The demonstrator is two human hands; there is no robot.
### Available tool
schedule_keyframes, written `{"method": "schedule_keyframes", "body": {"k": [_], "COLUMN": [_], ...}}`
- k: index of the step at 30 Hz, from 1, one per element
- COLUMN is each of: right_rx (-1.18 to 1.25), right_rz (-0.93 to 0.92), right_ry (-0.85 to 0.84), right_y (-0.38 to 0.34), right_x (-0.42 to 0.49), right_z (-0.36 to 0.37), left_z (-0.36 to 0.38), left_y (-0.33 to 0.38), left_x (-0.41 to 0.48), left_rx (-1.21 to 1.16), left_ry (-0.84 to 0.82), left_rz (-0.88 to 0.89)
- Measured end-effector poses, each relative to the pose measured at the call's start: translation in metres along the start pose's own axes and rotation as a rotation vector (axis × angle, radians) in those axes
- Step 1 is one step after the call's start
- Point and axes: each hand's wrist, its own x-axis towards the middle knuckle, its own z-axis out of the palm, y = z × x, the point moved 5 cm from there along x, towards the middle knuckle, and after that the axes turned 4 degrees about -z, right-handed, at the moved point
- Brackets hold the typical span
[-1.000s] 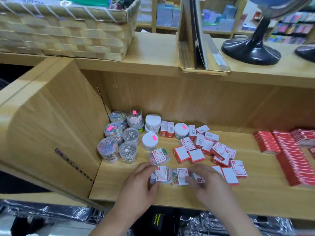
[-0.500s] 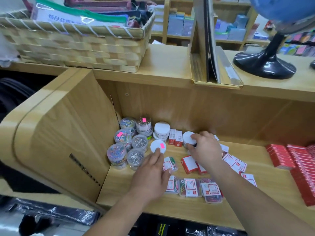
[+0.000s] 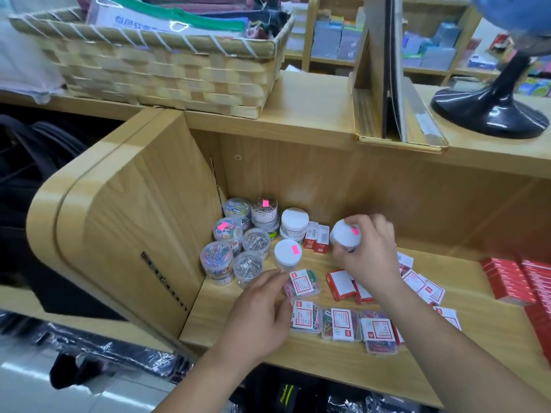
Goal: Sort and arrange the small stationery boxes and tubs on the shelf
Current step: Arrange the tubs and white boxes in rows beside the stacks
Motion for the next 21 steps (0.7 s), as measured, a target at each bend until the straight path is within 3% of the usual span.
{"method": "schedule_keyframes", "body": {"k": [6, 11, 15, 21], "right_rx": [0.409, 0.321, 0.295, 0.335], "right_rz": [-0.029, -0.002, 0.071, 0.137], "right_ry": [-0.087, -0.224, -0.233, -0.298], "right_y": [-0.066, -0.08, -0.065, -0.063], "right_x": [-0.003, -0.016, -0.025, -0.024], "right_z": [0.007, 0.048, 0.059, 0.063], "left_z": [-0.009, -0.017, -0.018, -0.003], "left_y": [0.002, -0.01, -0.028, -0.034], "left_x": [-0.013, -0.026, -0.039, -0.046], "left_rx": [-0.086, -0.086, -0.07, -0.033], "left_ry": [0.015, 0.029, 0.08, -0.021], "left_rz": [-0.002, -0.029, -0.056, -0.07]}}
